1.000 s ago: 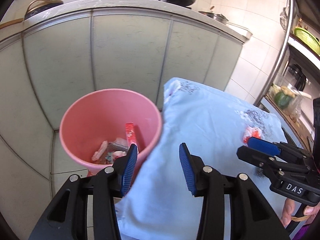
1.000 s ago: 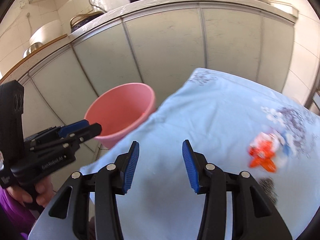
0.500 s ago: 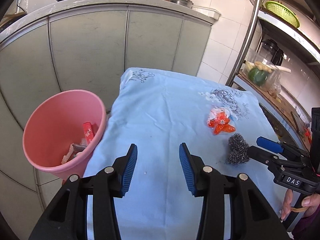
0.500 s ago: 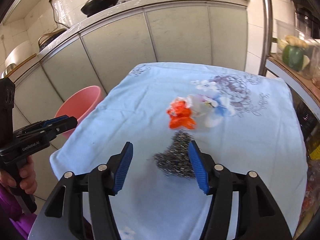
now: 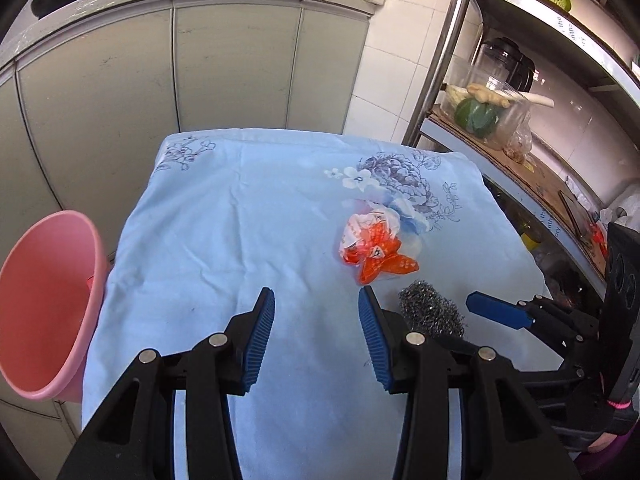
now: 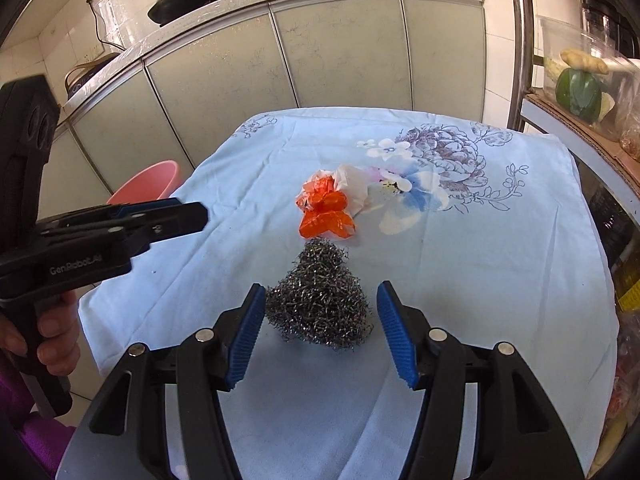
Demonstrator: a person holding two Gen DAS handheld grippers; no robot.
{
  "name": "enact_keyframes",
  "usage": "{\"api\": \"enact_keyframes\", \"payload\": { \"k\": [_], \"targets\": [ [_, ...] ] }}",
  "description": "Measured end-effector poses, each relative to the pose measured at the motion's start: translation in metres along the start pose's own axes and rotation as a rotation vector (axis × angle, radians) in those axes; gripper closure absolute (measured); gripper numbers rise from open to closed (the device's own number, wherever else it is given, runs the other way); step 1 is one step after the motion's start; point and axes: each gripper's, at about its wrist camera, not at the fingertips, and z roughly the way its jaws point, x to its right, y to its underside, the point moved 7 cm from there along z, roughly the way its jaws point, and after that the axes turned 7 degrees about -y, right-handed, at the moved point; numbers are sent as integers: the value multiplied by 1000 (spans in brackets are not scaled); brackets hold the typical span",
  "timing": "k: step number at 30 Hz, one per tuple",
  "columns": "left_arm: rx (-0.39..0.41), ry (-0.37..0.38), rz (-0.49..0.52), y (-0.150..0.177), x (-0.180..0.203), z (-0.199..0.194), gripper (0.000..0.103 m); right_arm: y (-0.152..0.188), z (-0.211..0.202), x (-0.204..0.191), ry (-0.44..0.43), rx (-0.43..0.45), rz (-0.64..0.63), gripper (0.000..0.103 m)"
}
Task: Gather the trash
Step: 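Grasp the orange wrapper with the left tool while the right tool grasps the steel wool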
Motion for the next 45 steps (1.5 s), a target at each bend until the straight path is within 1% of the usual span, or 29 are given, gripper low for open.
{"api": "enact_keyframes", "payload": {
  "k": [3, 7, 9, 13, 14, 15, 16, 18, 20, 25, 27, 29, 30, 32, 33, 34, 36, 38, 45],
  "targets": [
    [-19, 31, 5, -9, 13, 13, 60, 1, 7, 0, 0, -11, -7, 45],
    [-26, 43, 20, -22, 27, 31, 60, 2, 15, 1, -3, -18, -6, 45],
    [-33, 38, 28, -27, 33, 39, 60, 2, 16, 1, -8, -15, -5, 45],
    [-47, 32, 38, -35, 41, 58, 60, 5, 20, 4, -44, -39, 22, 45],
    [-54, 34, 37, -36, 42, 63, 59, 6, 21, 5, -58, -48, 32, 45],
    [-59, 42, 31, -37, 44, 68, 55, 8, 22, 6, -67, -57, 41, 45],
    [-60, 44, 24, -38, 43, 71, 48, 10, 23, 7, -75, -64, 52, 45],
    [-68, 42, 23, -38, 45, 78, 47, 12, 24, 7, -85, -68, 62, 45],
    [-70, 58, 18, -37, 47, 80, 45, 14, 24, 7, -94, -71, 76, 45],
    [-56, 65, 31, -35, 52, 78, 45, 14, 23, 7, -103, -66, 86, 45],
    [-53, 84, 28, -35, 54, 78, 49, 13, 23, 7, -107, -64, 89, 45],
    [-50, 97, 24, -35, 56, 77, 59, 13, 23, 6, -111, -60, 95, 45],
    [-49, 103, 25, -35, 56, 76, 62, 14, 22, 5, -111, -58, 96, 46],
    [-43, 110, 28, -35, 58, 74, 67, 14, 22, 4, -125, -55, 100, 50],
    [-37, 114, 30, -34, 58, 72, 71, 14, 22, 3, -124, -52, 98, 51],
    [-32, 117, 32, -34, 59, 70, 74, 13, 22, 4, -125, -50, 94, 53],
    [-22, 119, 29, -34, 58, 65, 75, 13, 21, 1, -123, -44, 83, 57],
    [-8, 112, 29, -33, 56, 58, 76, 13, 20, 1, -120, -36, 75, 59],
    [72, 35, 18, -33, 34, 23, 76, 11, 15, 0, -88, -13, 56, 61]
  ]
}}
